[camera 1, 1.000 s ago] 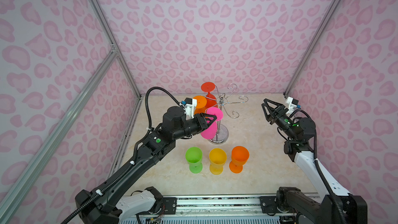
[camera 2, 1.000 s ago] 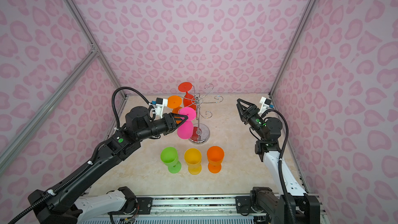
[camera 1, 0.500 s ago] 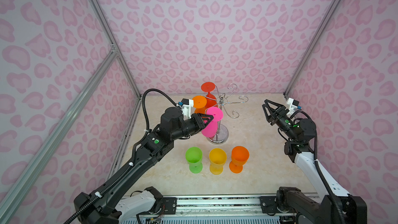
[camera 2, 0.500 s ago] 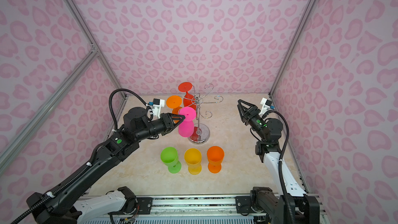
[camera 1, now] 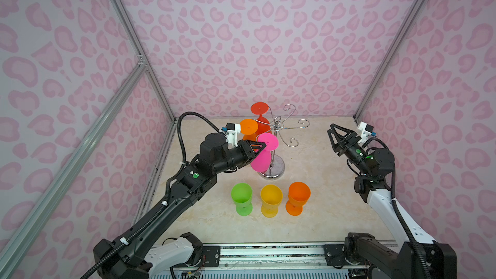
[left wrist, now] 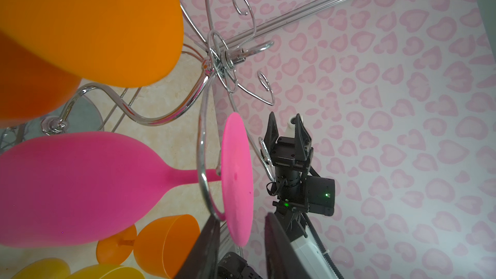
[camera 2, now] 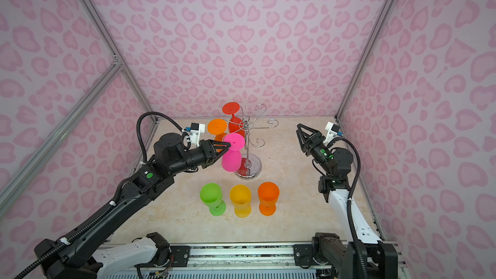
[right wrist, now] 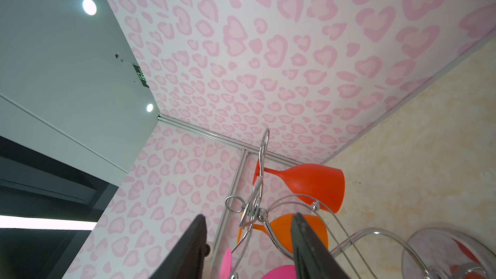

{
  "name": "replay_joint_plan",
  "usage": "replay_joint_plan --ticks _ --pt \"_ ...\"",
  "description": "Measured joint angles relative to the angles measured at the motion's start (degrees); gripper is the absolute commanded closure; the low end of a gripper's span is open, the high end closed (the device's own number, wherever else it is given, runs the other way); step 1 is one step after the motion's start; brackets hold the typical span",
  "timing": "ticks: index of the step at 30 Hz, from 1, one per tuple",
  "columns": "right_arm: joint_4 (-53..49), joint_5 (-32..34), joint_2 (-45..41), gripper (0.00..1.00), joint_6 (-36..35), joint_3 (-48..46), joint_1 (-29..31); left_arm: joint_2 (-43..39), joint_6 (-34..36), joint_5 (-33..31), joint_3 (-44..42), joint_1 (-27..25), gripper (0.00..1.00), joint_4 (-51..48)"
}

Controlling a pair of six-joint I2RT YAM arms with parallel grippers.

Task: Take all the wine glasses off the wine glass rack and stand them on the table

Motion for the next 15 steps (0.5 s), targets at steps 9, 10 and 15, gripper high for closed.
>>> replay_joint_plan --ticks 9,10,15 --pt "0.37 -0.02 0.22 0.48 0.57 -0.11 -0.04 -0.02 -0.35 2.36 0.00 0.00 0.65 0.31" --pt "0.37 0.00 0.31 0.49 0.57 -0.20 -0.04 -0.02 -0.35 2.69 0.00 0.00 0.65 0.55" --pt "0.46 -0.02 0.44 0.48 1.01 -0.31 -0.07 -0.02 -0.76 4.35 0.02 0.00 0.65 0.72"
